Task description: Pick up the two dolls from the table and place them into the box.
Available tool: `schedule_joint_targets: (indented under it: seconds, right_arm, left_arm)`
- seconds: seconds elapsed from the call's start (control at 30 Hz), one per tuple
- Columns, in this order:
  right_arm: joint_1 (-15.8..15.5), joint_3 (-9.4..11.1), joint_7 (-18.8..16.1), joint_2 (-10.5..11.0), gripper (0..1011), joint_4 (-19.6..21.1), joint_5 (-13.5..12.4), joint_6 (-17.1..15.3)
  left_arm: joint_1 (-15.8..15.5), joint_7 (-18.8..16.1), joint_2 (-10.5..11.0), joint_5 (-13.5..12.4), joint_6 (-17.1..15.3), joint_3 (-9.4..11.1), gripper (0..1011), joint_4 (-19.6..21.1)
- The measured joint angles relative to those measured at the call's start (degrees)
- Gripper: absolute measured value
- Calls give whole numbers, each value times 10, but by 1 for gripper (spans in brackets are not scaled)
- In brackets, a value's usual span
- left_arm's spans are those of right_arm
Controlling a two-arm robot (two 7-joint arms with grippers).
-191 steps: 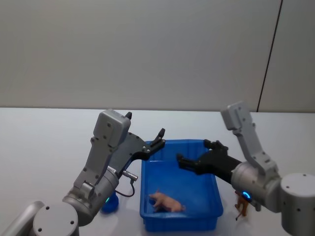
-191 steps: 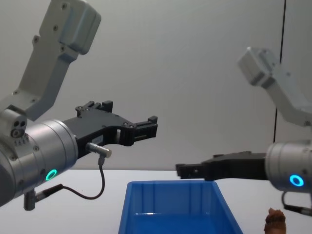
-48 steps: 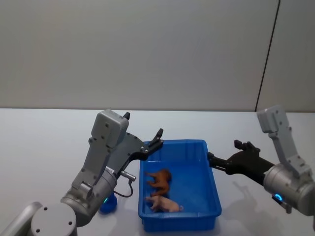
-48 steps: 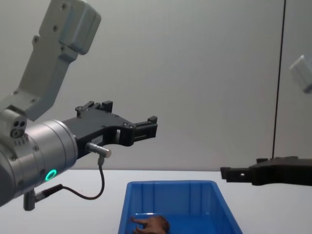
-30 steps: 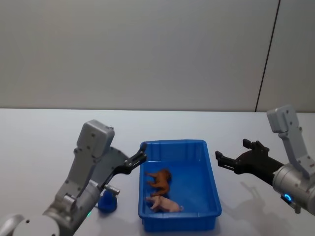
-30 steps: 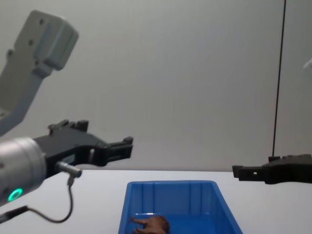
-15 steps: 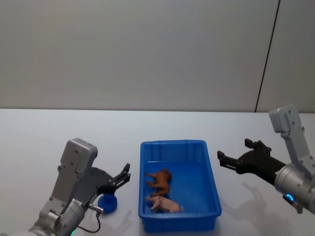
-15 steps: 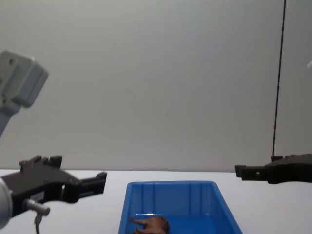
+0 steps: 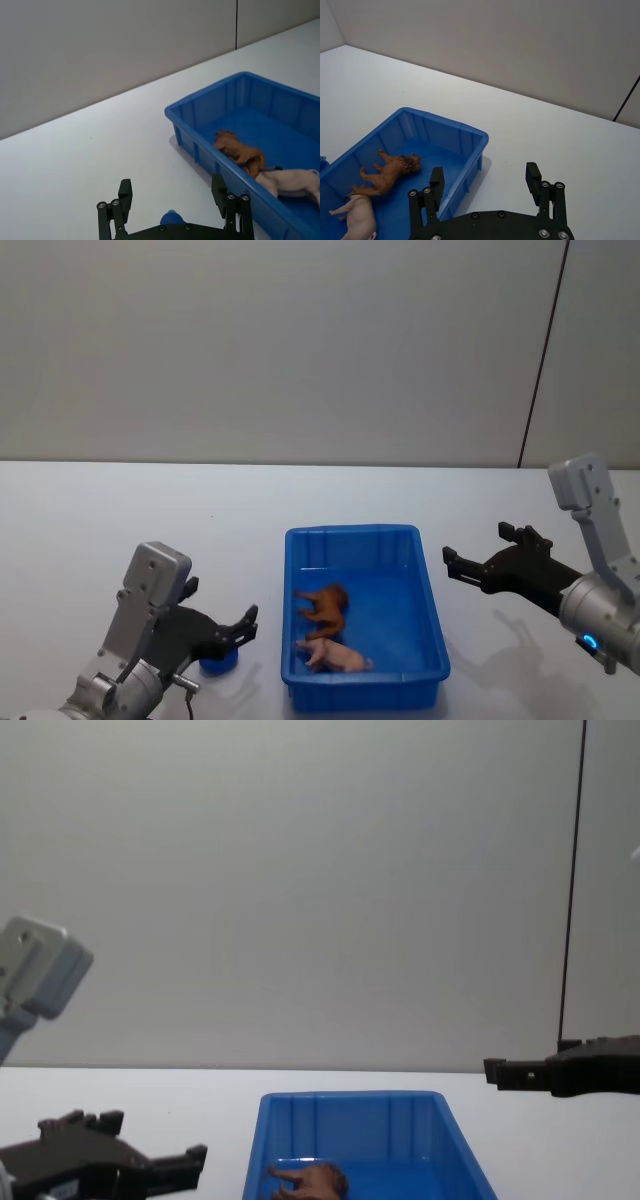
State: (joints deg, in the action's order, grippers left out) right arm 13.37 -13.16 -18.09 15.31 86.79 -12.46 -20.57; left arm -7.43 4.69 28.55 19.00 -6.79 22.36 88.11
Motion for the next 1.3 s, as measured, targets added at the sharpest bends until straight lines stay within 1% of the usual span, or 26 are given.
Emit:
schedule_joint_targets:
  seconds: [0.1, 0.13, 0.2, 0.37, 0.73, 0.8, 0.83, 0.9, 0.97, 1.07, 1.1, 1.17, 1.2, 1.23, 1.27, 1.3]
  right_arm:
    - [0, 0, 0, 0, 1001, 0, 0, 0]
    - [0, 0, 0, 0, 1001, 0, 0, 0]
    - [0, 0, 0, 0, 1001, 0, 0, 0]
    - [0, 0, 0, 0, 1001, 0, 0, 0]
    - [0, 0, 0, 0, 1001, 0, 0, 0]
    - [0, 0, 0, 0, 1001, 0, 0, 0]
    - [0, 0, 0, 0, 1001, 0, 0, 0]
    - [0, 0, 0, 0, 1001, 0, 0, 0]
    - [0, 0, 0, 0, 1001, 0, 0, 0]
    - [0, 0, 0, 0, 1001, 0, 0, 0]
    - [0, 0, 0, 0, 1001, 0, 0, 0]
    - [0, 0, 0, 0, 1001, 0, 0, 0]
    - [0, 0, 0, 0, 1001, 0, 0, 0]
    - [0, 0, 0, 0, 1001, 0, 0, 0]
    - [0, 0, 0, 0, 1001, 0, 0, 0]
    - [0, 0, 0, 0, 1001, 0, 0, 0]
  left_arm:
    - [-10, 24, -5, -2, -4, -1, 1000, -25]
    - [-10, 24, -5, -2, -4, -1, 1000, -25]
    - [-17, 41, -8, -5, -7, -2, 1000, -43]
    - [-28, 68, -13, -10, -14, -3, 1000, -70]
    - [-41, 104, -17, -18, -26, -4, 1001, -103]
    - [-42, 110, -17, -19, -29, -4, 989, -106]
    - [-44, 114, -17, -20, -32, -5, 952, -109]
    - [-45, 118, -18, -22, -35, -5, 926, -111]
    - [-47, 125, -18, -24, -40, -5, 863, -114]
    - [-49, 130, -18, -26, -43, -5, 810, -117]
    - [-50, 135, -18, -28, -46, -5, 755, -119]
    - [-51, 138, -18, -29, -47, -6, 714, -121]
    - [-53, 142, -18, -31, -49, -6, 657, -123]
    - [-53, 144, -18, -32, -50, -6, 645, -123]
    - [-54, 145, -18, -32, -50, -6, 598, -124]
    - [-55, 148, -19, -33, -52, -6, 577, -126]
